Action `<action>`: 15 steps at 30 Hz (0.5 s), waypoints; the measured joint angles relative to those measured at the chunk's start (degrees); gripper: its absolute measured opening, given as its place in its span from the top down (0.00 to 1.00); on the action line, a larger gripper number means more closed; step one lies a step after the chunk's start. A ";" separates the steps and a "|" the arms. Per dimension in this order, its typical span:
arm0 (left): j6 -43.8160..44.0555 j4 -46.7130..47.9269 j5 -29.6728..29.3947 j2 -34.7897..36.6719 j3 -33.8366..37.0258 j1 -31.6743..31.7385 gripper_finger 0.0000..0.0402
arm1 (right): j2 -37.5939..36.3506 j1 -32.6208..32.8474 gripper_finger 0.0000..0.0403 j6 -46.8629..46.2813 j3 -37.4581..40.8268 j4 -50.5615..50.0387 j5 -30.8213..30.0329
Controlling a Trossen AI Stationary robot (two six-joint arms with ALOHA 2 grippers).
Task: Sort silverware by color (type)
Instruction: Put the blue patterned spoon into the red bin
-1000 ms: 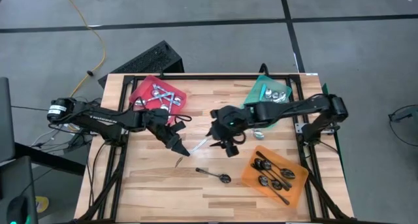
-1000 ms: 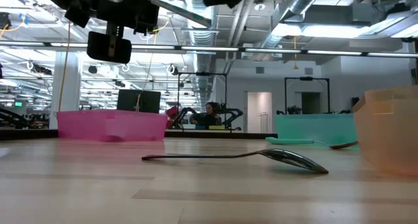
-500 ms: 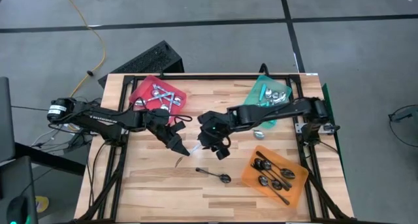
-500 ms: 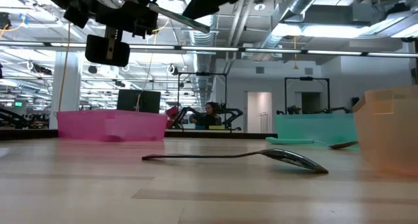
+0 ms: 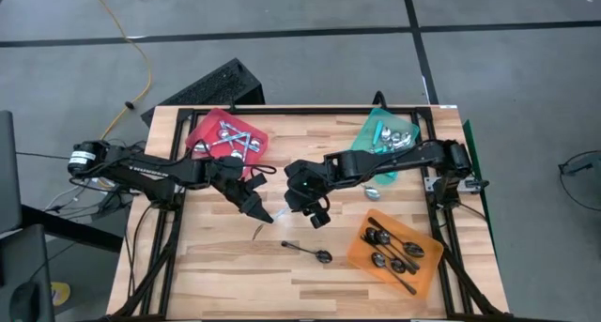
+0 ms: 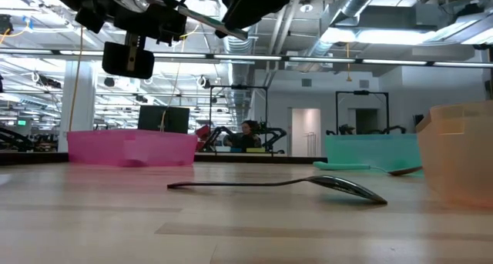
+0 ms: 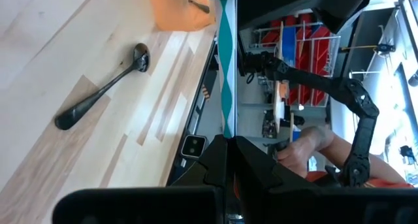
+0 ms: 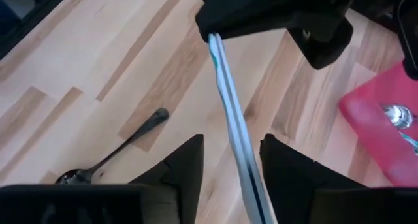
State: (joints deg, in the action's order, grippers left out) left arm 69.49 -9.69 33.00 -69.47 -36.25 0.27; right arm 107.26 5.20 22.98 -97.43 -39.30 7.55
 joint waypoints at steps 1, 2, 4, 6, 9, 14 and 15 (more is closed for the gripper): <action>0.00 -0.01 -0.04 0.00 0.00 0.00 1.00 | 0.00 -0.09 0.59 0.00 0.00 -0.16 -0.04; 0.00 -0.01 -0.06 0.00 0.00 0.00 1.00 | 0.00 -0.09 0.60 0.00 0.00 -0.41 -0.04; 0.00 -0.02 -0.34 0.00 0.00 0.00 1.00 | 0.00 -0.11 0.62 -0.01 0.00 -0.46 -0.15; -0.04 -0.02 -0.42 0.00 0.00 0.00 1.00 | 0.00 -0.11 0.64 0.00 0.00 -0.47 -0.15; -0.24 -0.02 -0.47 0.00 0.00 -0.01 1.00 | 0.00 -0.26 0.69 0.00 0.00 -0.60 -0.15; -0.24 -0.07 -0.75 0.00 0.00 0.00 1.00 | -0.02 -0.51 0.77 0.15 0.00 -1.42 0.03; -0.28 -0.05 -0.71 0.00 0.00 0.00 1.00 | -0.02 -0.48 0.79 0.27 0.00 -1.63 0.07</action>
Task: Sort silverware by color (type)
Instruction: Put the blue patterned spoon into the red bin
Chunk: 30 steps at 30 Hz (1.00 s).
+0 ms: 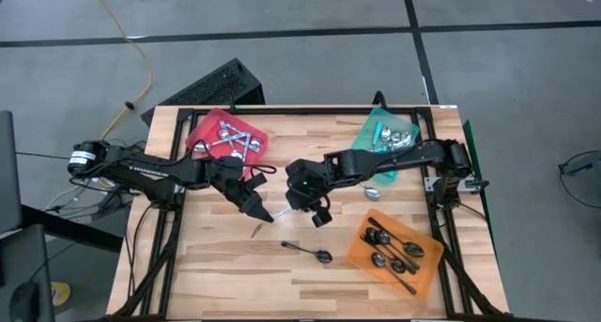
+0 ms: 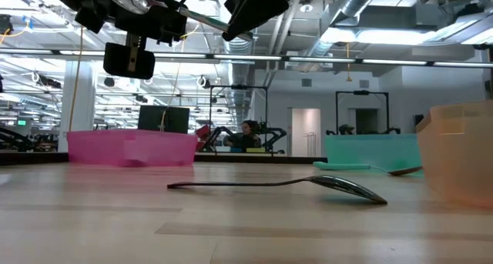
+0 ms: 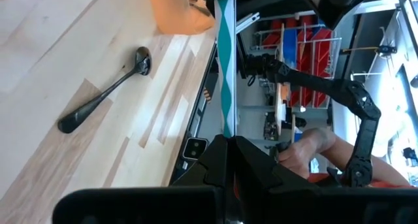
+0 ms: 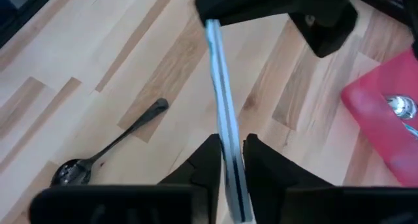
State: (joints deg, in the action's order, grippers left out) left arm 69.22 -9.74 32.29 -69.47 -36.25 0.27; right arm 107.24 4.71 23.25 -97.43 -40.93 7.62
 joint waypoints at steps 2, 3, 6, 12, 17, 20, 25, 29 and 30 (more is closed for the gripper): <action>-0.21 0.02 0.01 0.00 0.00 0.00 1.00 | 0.00 0.06 0.81 0.69 0.02 -0.19 0.08; -0.22 0.01 0.01 0.00 0.00 -0.02 1.00 | 0.00 0.08 0.82 1.03 0.02 -0.39 0.19; -0.32 -0.10 -0.31 0.00 0.00 0.00 1.00 | -0.02 0.05 0.85 1.44 0.02 -1.42 0.17; -2.78 -0.19 -4.02 0.00 0.00 -0.06 0.99 | -0.08 0.02 0.86 1.04 0.02 -3.08 -0.04; -5.37 -0.34 -5.90 0.08 0.00 -0.04 0.89 | -0.13 0.04 0.86 -0.47 0.02 -3.82 -0.37; -5.78 -1.69 -5.70 0.09 0.02 -0.04 0.79 | -0.13 0.02 0.86 -0.93 0.02 -3.95 -0.41; -5.75 -4.69 -4.00 0.10 0.02 1.10 0.65 | -0.15 0.02 0.86 -0.93 0.02 -3.07 -0.29; -6.01 -4.94 -1.77 2.09 -0.03 3.32 0.59 | -0.13 0.02 0.87 -1.21 0.07 -3.84 -0.15; -6.49 -4.98 -1.79 3.14 -0.07 3.99 0.58 | -0.08 0.02 0.87 -1.39 0.11 -3.97 -0.13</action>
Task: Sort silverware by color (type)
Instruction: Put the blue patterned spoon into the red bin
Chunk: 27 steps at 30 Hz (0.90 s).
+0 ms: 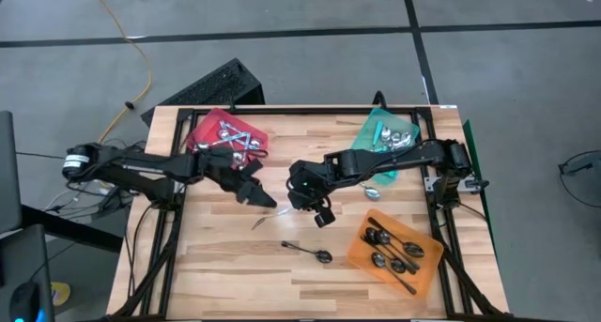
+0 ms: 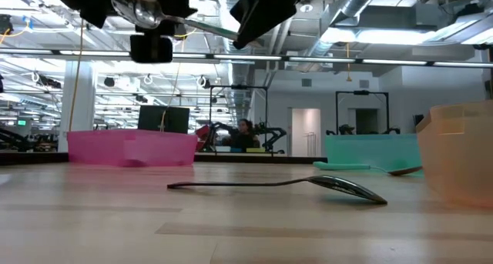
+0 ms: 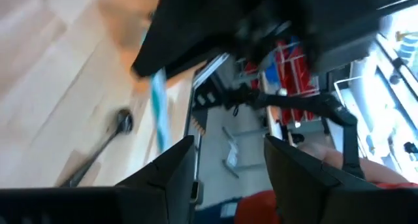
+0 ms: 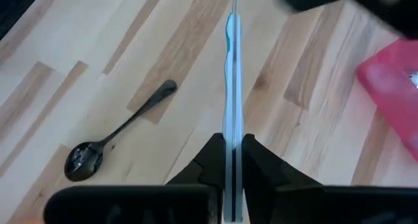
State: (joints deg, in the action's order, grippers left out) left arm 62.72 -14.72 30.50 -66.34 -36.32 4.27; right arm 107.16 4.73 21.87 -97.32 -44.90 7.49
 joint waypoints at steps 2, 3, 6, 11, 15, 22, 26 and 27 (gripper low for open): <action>-1.32 0.37 -0.28 2.49 0.00 1.47 0.58 | 0.04 0.00 0.87 -0.03 0.00 0.10 0.01; -1.94 0.79 -1.18 3.98 0.00 2.26 0.58 | 0.04 0.00 0.87 -0.12 0.00 0.13 0.00; -4.44 5.00 -7.80 9.82 0.00 4.06 0.58 | 0.04 -0.09 0.87 -3.30 0.00 0.94 0.00; -8.70 14.87 -24.17 20.69 0.00 4.31 0.58 | 0.04 -2.13 0.87 -12.49 0.18 4.08 -0.05; -10.67 18.10 -34.48 29.79 0.00 4.15 0.58 | 0.04 -4.48 0.87 -19.88 0.88 9.32 -0.48; -16.83 18.22 -47.47 42.11 0.00 2.79 0.58 | 1.37 -8.49 0.87 -30.44 1.03 18.41 -0.34; -19.27 18.42 -49.37 45.77 0.00 2.39 0.58 | 3.43 -9.84 0.87 -35.90 1.12 24.16 -0.06; -19.46 18.80 -49.43 46.40 0.02 2.39 0.58 | 4.60 -9.87 0.87 -36.95 0.26 26.53 -0.04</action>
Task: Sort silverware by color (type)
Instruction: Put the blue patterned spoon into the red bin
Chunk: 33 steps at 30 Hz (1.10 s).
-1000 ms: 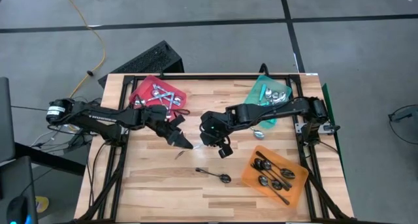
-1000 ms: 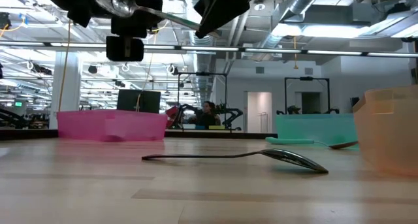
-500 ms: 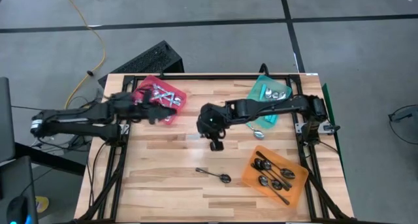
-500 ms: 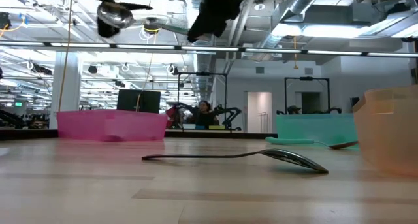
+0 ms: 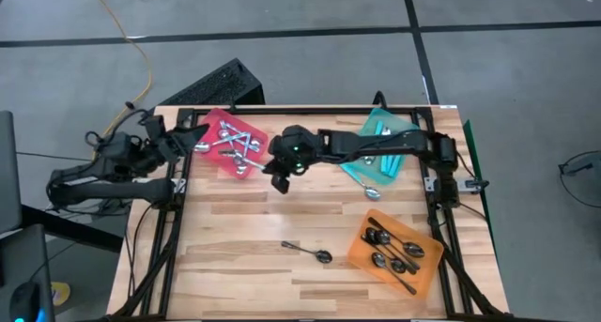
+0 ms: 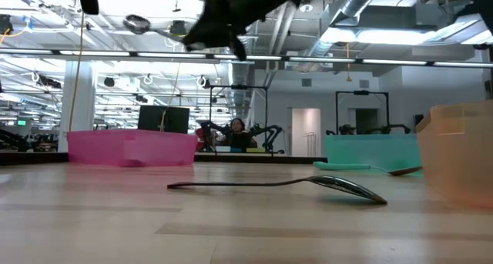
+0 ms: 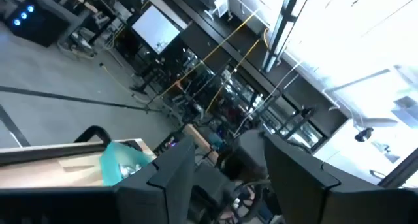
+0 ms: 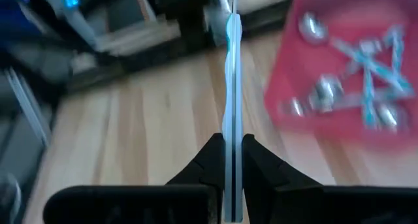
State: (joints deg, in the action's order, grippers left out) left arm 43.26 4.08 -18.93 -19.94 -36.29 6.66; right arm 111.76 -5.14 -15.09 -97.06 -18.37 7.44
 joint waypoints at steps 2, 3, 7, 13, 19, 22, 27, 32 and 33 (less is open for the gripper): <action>-0.08 0.34 -0.66 0.66 0.02 0.00 0.58 | 1.31 -0.63 0.87 -1.99 -0.79 -0.99 0.31; -0.08 0.66 -0.95 0.96 0.02 0.00 0.58 | 2.55 -0.80 0.87 -3.07 -1.28 -1.95 0.38; -0.10 2.68 -1.44 1.51 0.02 0.02 0.58 | 7.67 -1.59 0.87 -5.02 -5.68 -2.38 0.25; 0.09 4.34 -1.43 1.83 0.07 0.00 0.58 | 15.19 -2.47 0.87 -5.96 -15.74 -4.22 0.47; -0.02 4.47 -1.47 2.77 0.02 0.02 0.58 | 23.74 -4.04 0.87 -7.57 -27.99 -7.88 0.24; -0.20 4.60 -1.73 2.80 0.04 0.02 0.58 | 28.02 -4.83 0.87 -7.78 -34.29 -9.93 0.02; -0.36 4.91 -2.85 2.86 0.04 0.02 0.58 | 31.99 -5.97 0.87 -9.91 -36.89 -7.72 -1.59; -0.17 5.91 -2.93 2.86 0.04 0.02 0.58 | 32.05 -7.91 0.87 -8.51 -36.80 -8.36 -5.67; -0.13 6.00 -2.95 2.86 0.04 0.02 0.58 | 32.03 -8.22 0.87 -7.95 -36.82 -7.98 -6.92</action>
State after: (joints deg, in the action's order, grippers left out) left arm 43.13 10.09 -21.88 -17.08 -36.25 6.68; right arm 143.79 -13.36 -23.03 -133.88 -26.35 0.53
